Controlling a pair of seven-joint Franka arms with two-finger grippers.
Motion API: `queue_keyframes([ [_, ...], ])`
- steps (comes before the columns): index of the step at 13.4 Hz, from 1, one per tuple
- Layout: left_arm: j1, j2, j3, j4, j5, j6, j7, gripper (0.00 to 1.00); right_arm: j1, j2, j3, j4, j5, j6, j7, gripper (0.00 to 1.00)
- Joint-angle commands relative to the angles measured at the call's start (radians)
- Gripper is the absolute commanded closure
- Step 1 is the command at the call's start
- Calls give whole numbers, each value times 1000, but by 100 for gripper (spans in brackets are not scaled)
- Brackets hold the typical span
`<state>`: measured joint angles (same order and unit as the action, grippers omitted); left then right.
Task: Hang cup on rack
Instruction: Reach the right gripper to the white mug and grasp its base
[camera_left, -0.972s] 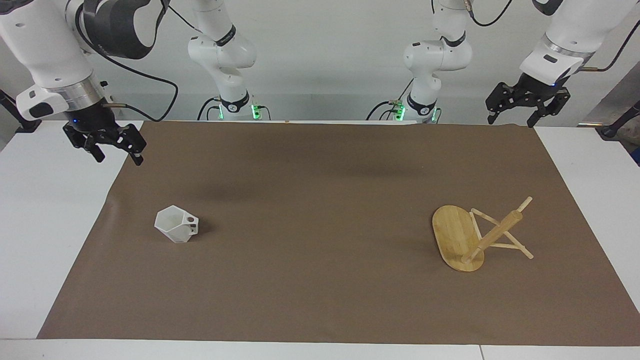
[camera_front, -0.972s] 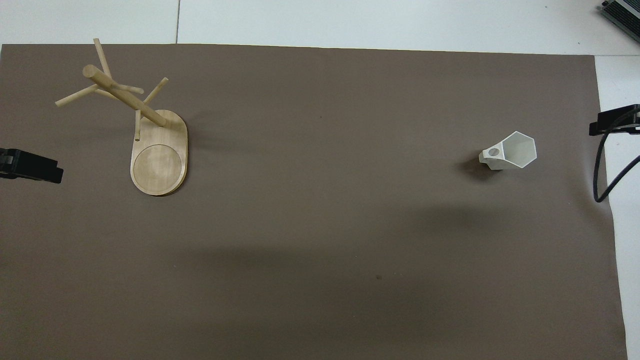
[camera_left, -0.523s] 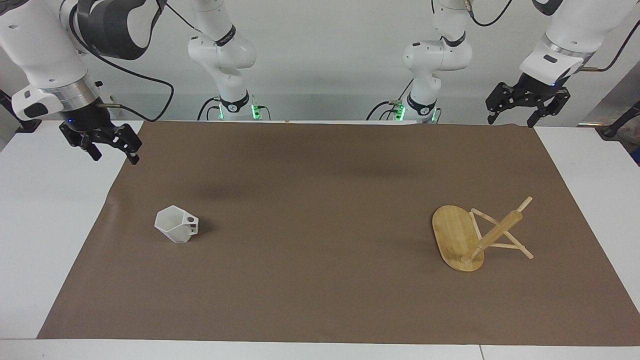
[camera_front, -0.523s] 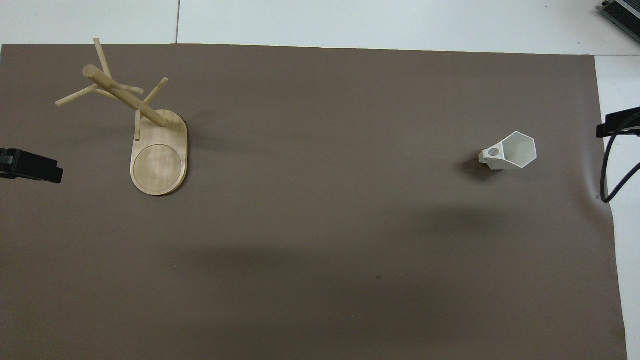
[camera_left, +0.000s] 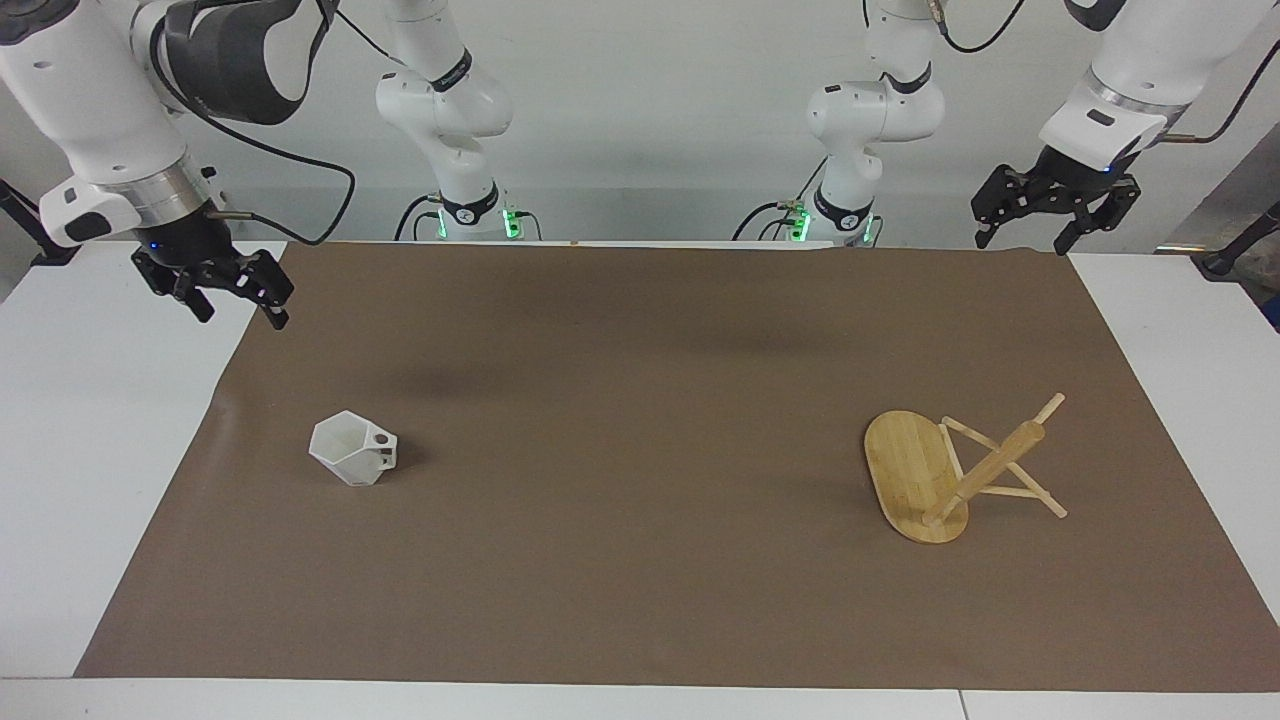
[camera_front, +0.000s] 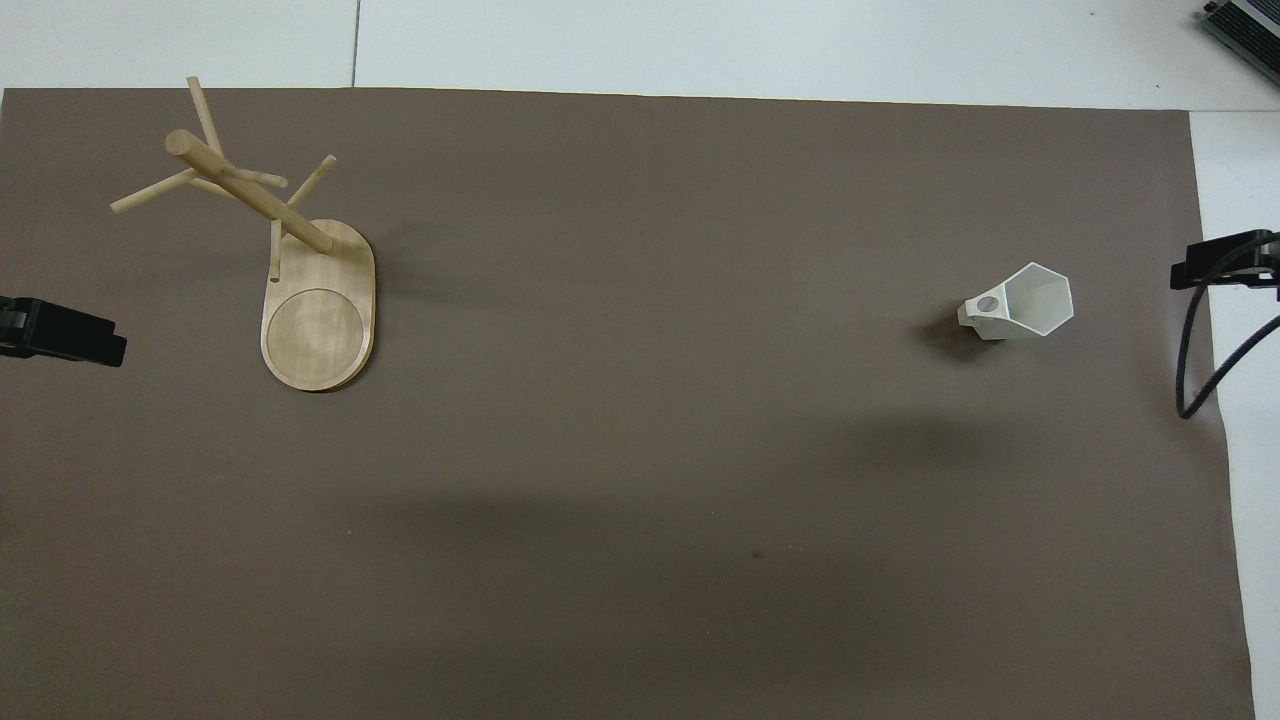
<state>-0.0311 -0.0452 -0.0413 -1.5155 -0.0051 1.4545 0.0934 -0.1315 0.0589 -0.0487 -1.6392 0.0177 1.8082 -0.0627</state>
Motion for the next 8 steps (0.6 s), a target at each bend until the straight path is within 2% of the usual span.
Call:
queue_keyframes([
  [1, 13, -22, -6, -26, 4, 3, -3, 0, 13, -56, 7, -209, -1, 194, 6, 0],
  [3, 13, -21, -6, -26, 4, 3, -3, 0, 29, -13, 7, -254, -1, 287, 0, 0],
  [5, 13, -21, -6, -26, 4, 3, -3, 0, 32, 50, 7, -254, -1, 367, -5, 0],
  [8, 13, -22, -6, -26, 4, 3, -3, 0, 36, 119, 7, -252, -1, 503, -110, 0],
])
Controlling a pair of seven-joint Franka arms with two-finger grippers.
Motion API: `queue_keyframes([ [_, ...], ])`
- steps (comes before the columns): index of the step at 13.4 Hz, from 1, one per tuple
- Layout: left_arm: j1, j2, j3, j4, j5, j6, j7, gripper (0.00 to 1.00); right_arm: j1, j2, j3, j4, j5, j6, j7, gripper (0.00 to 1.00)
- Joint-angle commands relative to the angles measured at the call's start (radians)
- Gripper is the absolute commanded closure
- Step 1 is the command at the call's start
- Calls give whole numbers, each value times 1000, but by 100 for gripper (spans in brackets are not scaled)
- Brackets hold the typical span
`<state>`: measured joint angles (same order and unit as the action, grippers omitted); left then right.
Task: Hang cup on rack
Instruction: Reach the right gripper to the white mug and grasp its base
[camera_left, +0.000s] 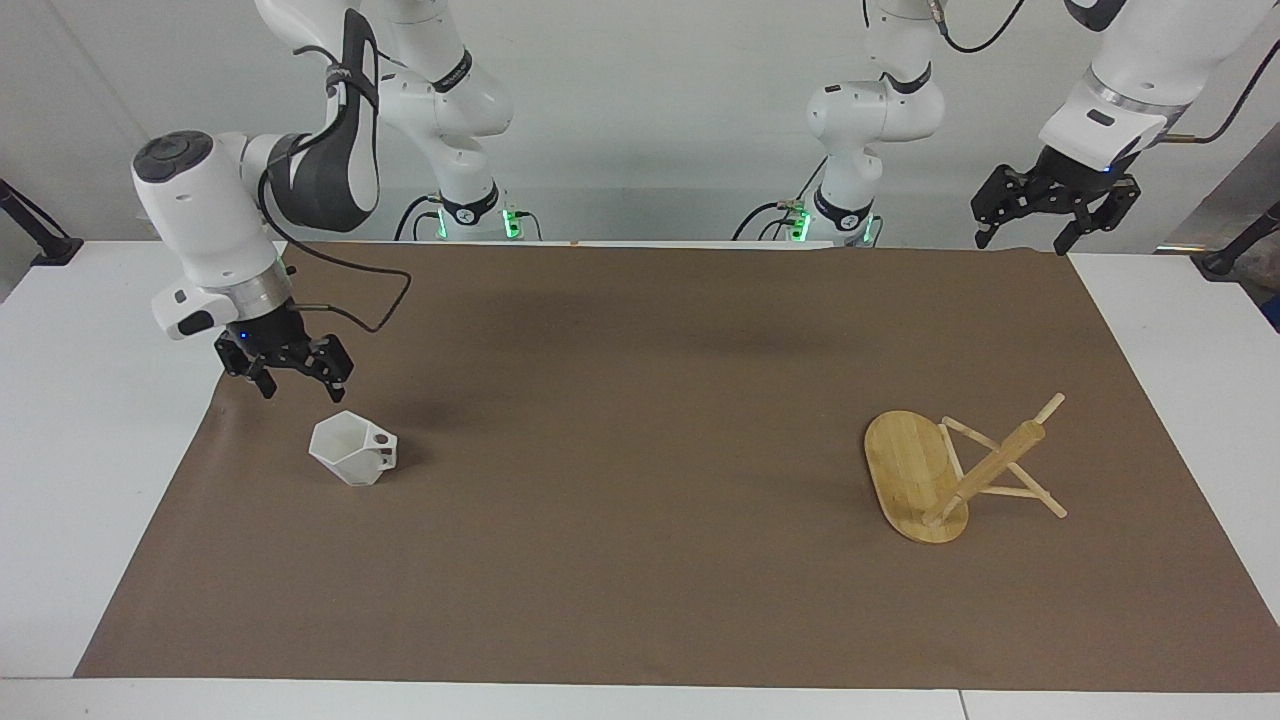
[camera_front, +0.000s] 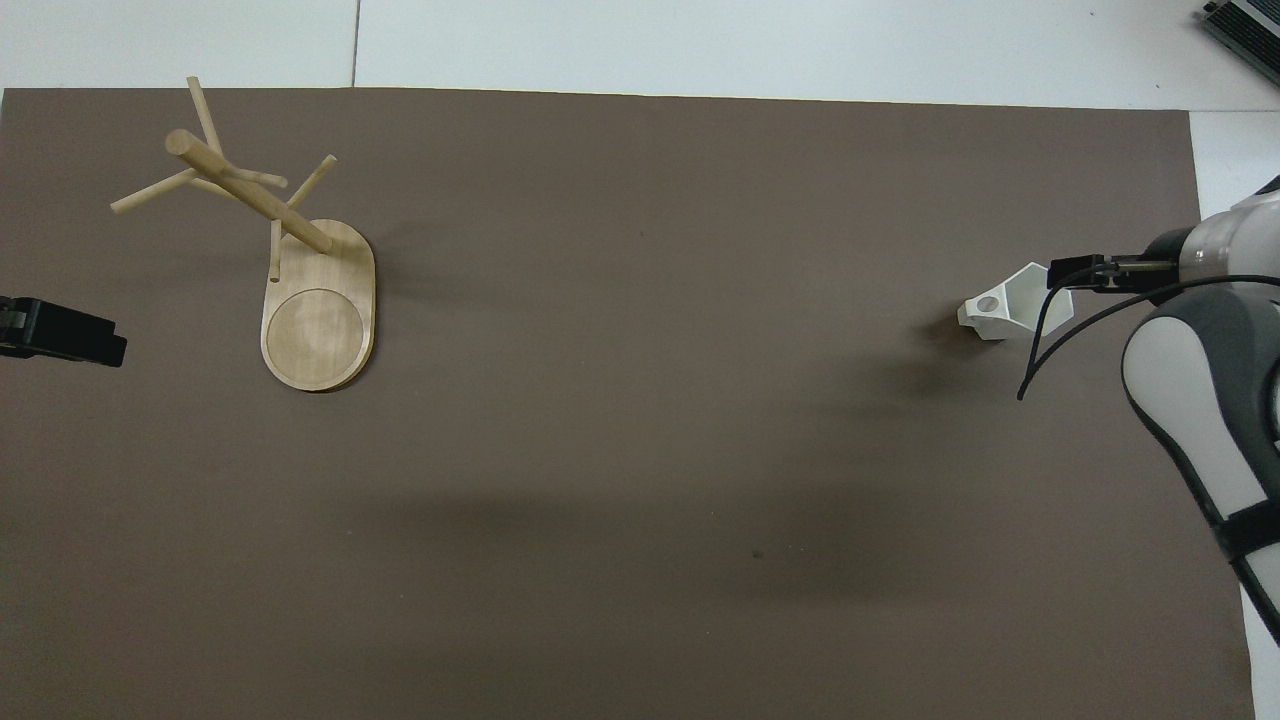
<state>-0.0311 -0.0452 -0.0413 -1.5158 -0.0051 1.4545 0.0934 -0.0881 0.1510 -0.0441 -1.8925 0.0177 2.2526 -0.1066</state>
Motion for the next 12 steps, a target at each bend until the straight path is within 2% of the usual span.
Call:
queue_keyframes([
  [1, 13, -22, -6, -26, 4, 3, -3, 0, -13, 44, 3, 1, -1, 89, -90, 0],
  [6, 13, -21, -6, -26, 4, 1, -3, 0, -15, 108, 3, -2, -1, 148, -99, 0],
  [12, 13, -22, -6, -26, 4, 3, -3, 0, -42, 127, 3, -37, -1, 148, -153, 2],
])
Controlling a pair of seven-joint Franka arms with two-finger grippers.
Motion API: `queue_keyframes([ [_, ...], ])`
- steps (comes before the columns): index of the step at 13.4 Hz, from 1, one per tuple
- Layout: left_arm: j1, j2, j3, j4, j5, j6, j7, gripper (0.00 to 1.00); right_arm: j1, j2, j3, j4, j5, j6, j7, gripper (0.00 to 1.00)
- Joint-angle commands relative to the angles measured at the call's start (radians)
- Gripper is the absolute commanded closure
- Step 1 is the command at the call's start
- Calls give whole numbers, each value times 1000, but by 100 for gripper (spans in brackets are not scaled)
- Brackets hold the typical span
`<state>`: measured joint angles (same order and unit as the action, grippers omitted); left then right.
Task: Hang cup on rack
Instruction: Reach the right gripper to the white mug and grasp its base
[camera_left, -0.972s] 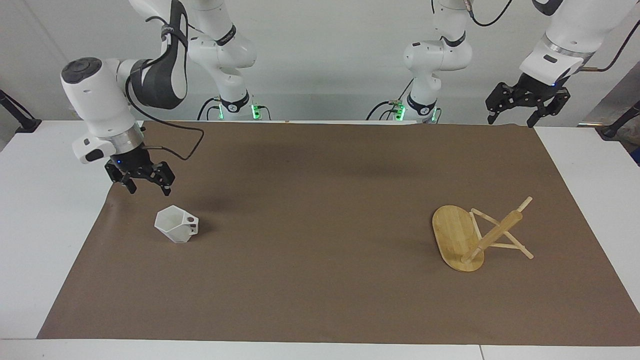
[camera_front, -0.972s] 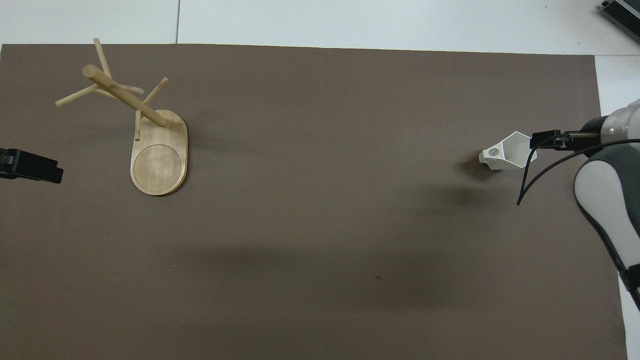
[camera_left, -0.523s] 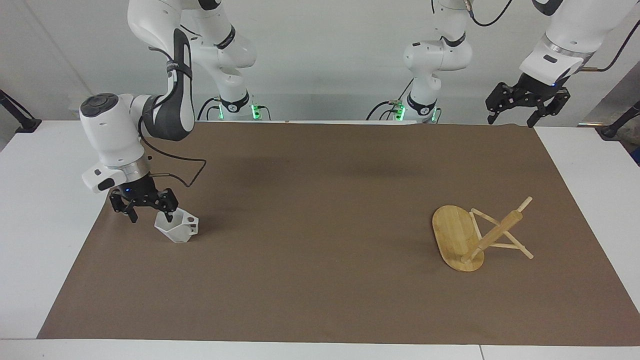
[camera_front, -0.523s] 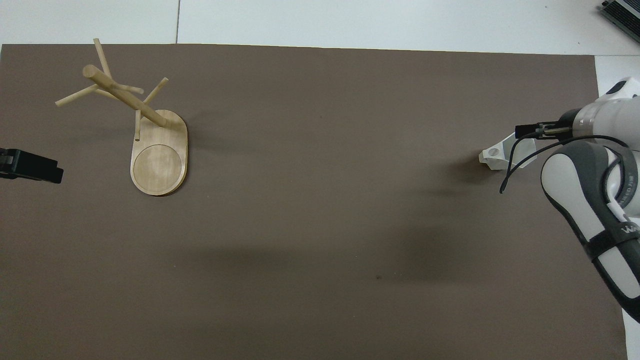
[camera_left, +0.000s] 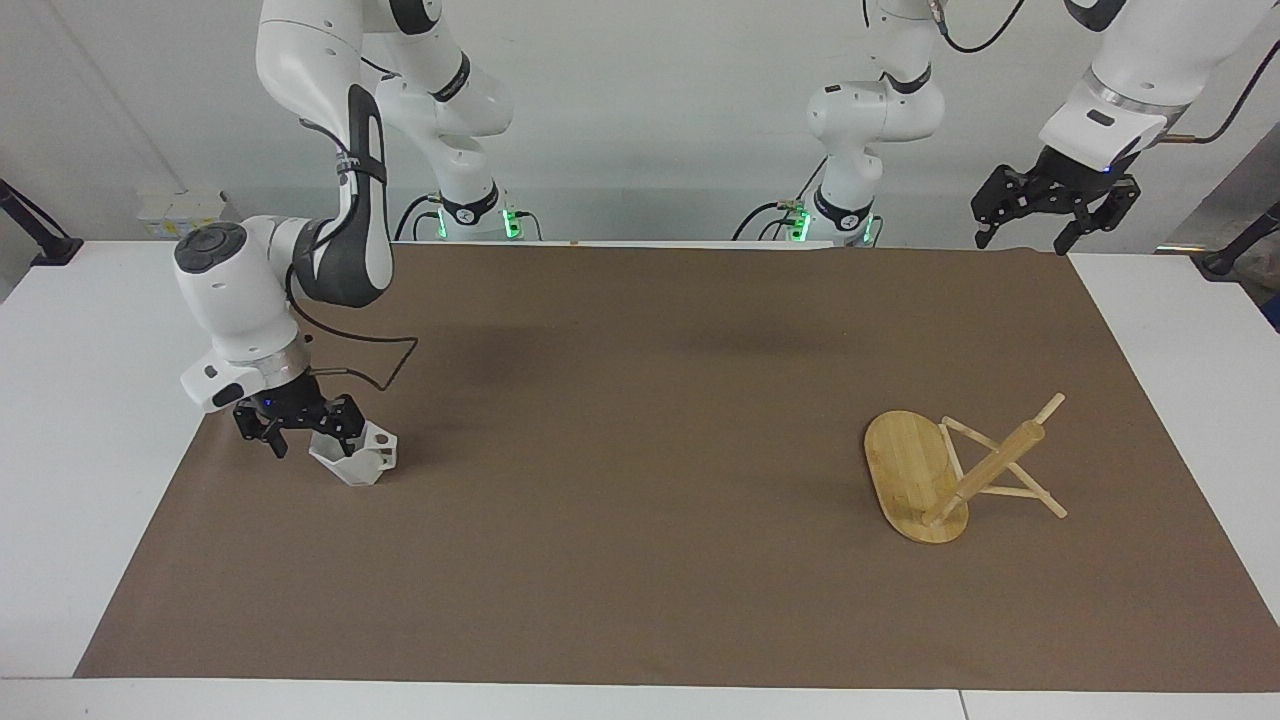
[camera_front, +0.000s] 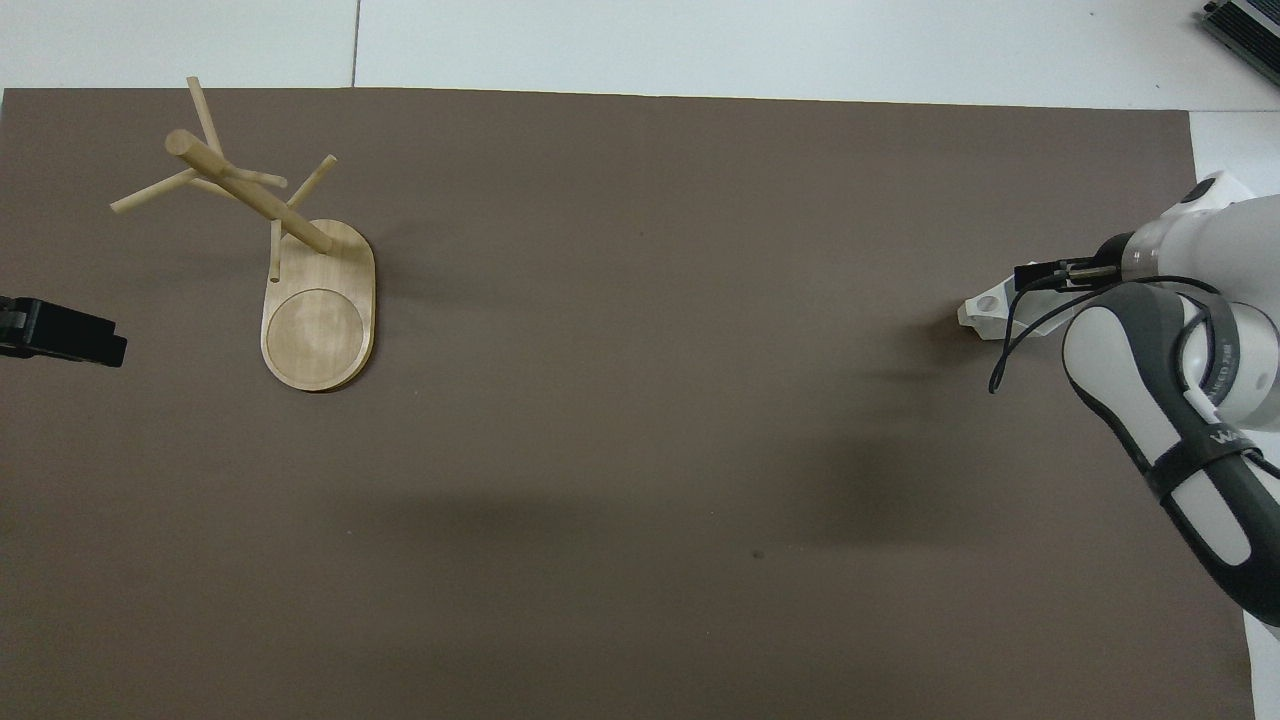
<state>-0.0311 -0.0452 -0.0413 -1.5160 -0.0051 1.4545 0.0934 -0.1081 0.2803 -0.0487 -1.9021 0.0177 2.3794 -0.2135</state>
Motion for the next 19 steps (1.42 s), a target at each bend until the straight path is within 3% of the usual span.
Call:
queue_keyframes([
  [1, 13, -22, -6, -26, 4, 3, -3, 0, -24, -3, 7, -28, -1, 21, -47, 6],
  [6, 13, -22, -6, -26, 4, 3, -3, 0, -24, -3, 7, -26, -1, 6, -46, 55],
  [9, 13, -22, -6, -26, 4, 3, -3, 0, -19, -4, 7, -25, -1, -3, -40, 98],
  [14, 13, -21, -6, -26, 4, 3, -3, 0, -10, -15, 9, 35, 7, -148, -35, 100],
  [19, 10, -22, -8, -26, 4, -11, -3, 0, -9, -111, 24, 297, 302, -578, -32, 100],
])
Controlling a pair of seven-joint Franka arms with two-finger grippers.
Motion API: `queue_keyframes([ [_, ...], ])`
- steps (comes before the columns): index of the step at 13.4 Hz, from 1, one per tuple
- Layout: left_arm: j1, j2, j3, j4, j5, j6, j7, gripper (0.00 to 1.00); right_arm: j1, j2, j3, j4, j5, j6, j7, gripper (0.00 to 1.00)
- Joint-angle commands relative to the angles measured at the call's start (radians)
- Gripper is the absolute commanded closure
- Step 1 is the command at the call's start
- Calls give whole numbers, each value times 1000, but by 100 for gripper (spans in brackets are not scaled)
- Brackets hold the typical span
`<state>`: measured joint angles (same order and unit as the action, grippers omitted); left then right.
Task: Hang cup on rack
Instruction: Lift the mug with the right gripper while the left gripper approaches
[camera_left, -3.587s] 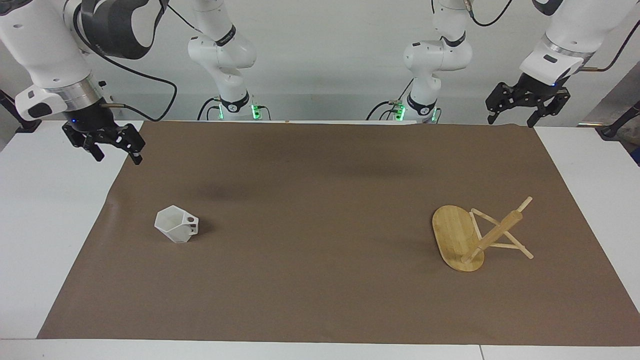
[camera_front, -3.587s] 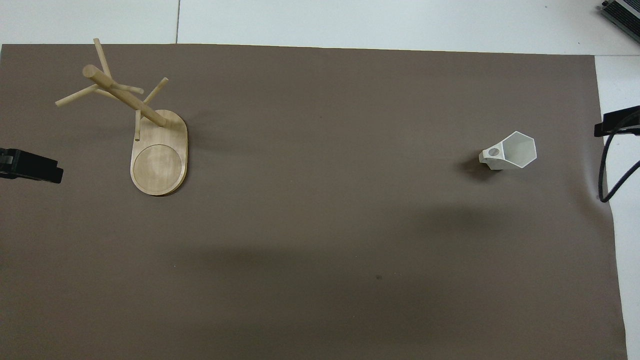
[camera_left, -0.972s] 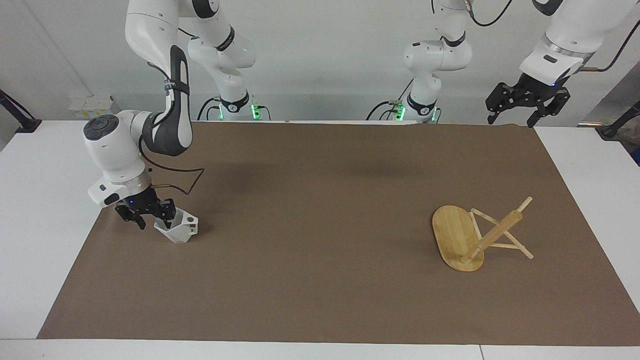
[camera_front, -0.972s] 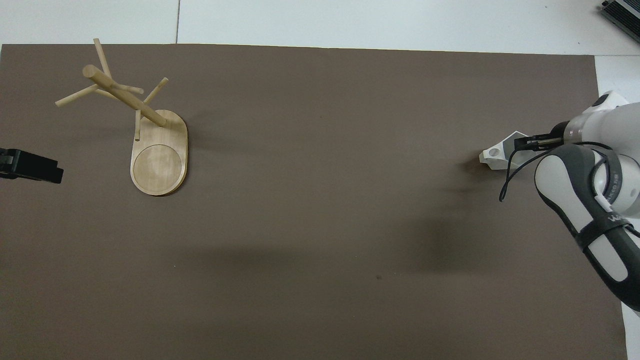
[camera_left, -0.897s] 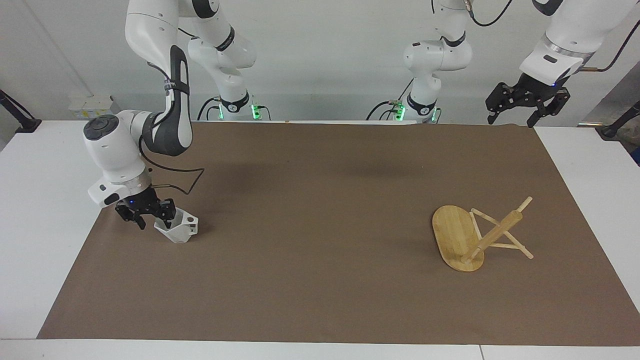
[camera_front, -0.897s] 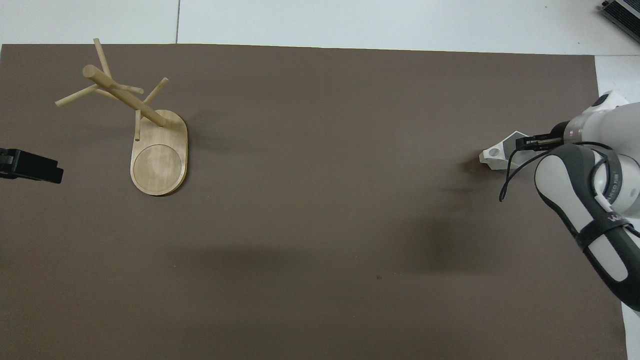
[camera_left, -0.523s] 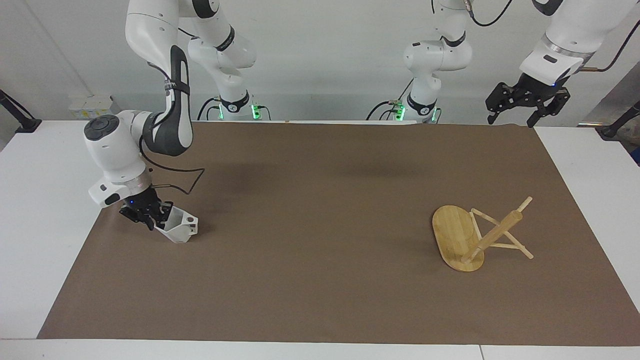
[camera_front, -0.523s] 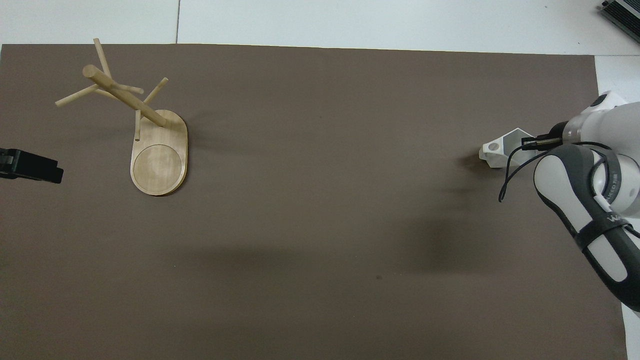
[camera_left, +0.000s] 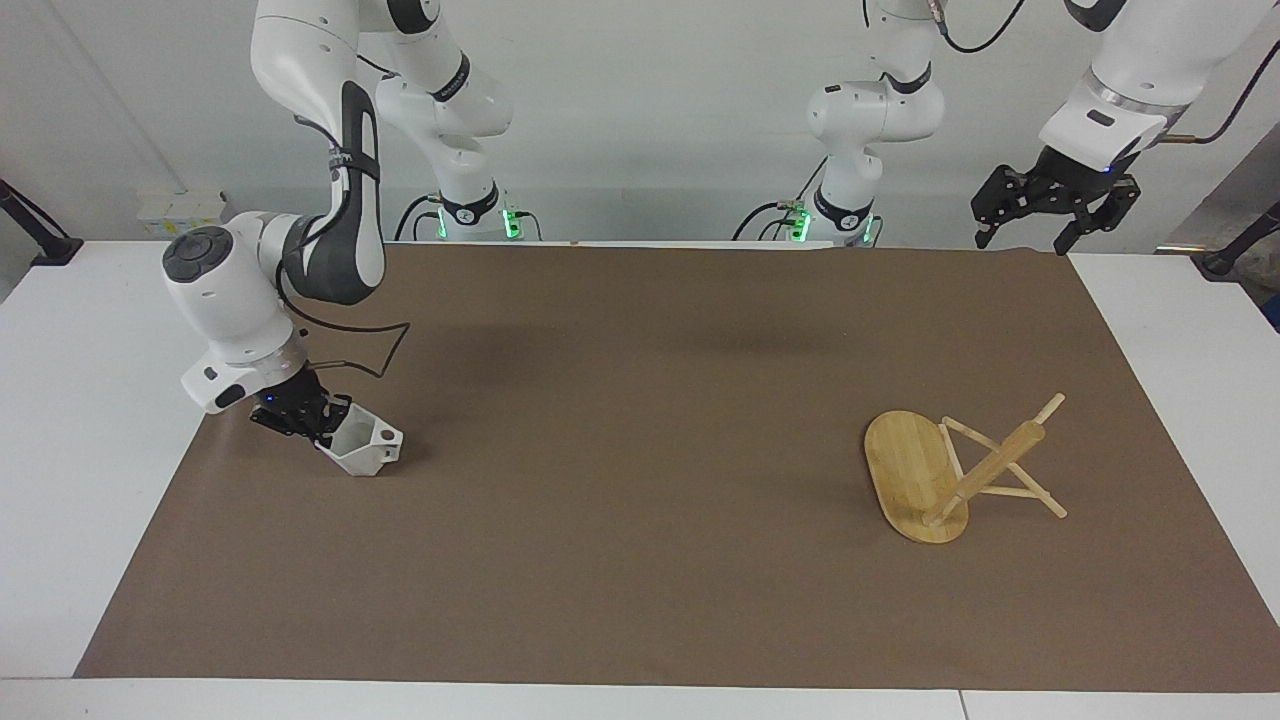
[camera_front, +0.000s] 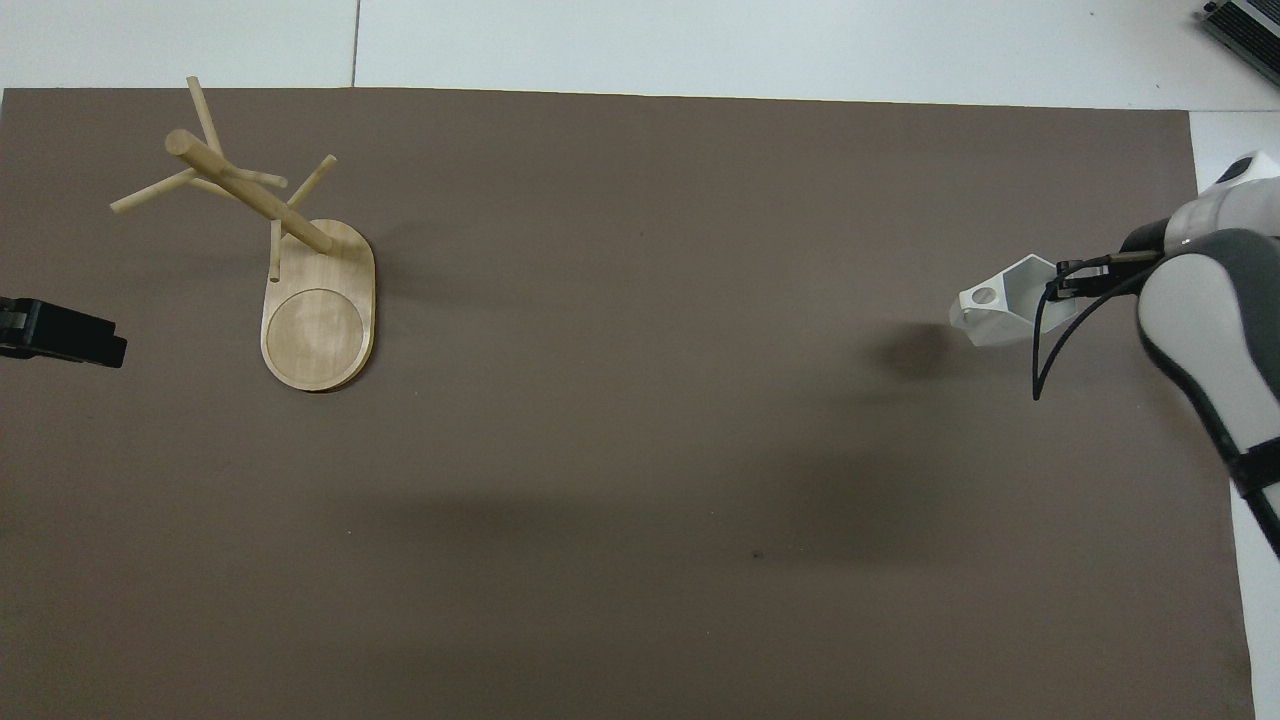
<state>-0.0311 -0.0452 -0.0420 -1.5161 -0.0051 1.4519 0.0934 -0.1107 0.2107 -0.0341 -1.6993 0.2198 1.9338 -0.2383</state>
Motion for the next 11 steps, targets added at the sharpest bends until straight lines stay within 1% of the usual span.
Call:
queue_keyframes([
  [1, 13, -24, -7, -29, 4, -7, -3, 0, -6, -60, 25, 131, 149, -183, -7, 100],
  [2, 14, -25, -6, -29, 4, -5, -3, 0, -6, -82, 55, 154, 205, -211, -7, 100],
  [4, 14, -25, -4, -30, 4, -7, -3, 0, -6, -123, 107, 162, 317, -207, -6, 100],
  [7, 22, -24, -6, -29, 2, 8, -17, 0, -4, -132, 216, 165, 467, -187, 78, 100],
  [8, 22, -21, -6, -26, -3, 13, -49, 0, 25, -132, 247, 161, 478, -149, 129, 100],
  [9, 22, -18, -4, -24, -31, 22, -96, 0, 80, -132, 259, 155, 480, -81, 213, 100],
  [10, 25, -16, -4, -24, -68, 28, -142, 0, 135, -122, 261, 152, 487, -5, 320, 100],
  [11, 49, -16, -4, -24, -113, 33, -171, 0, 184, -107, 261, 152, 521, 75, 412, 100],
])
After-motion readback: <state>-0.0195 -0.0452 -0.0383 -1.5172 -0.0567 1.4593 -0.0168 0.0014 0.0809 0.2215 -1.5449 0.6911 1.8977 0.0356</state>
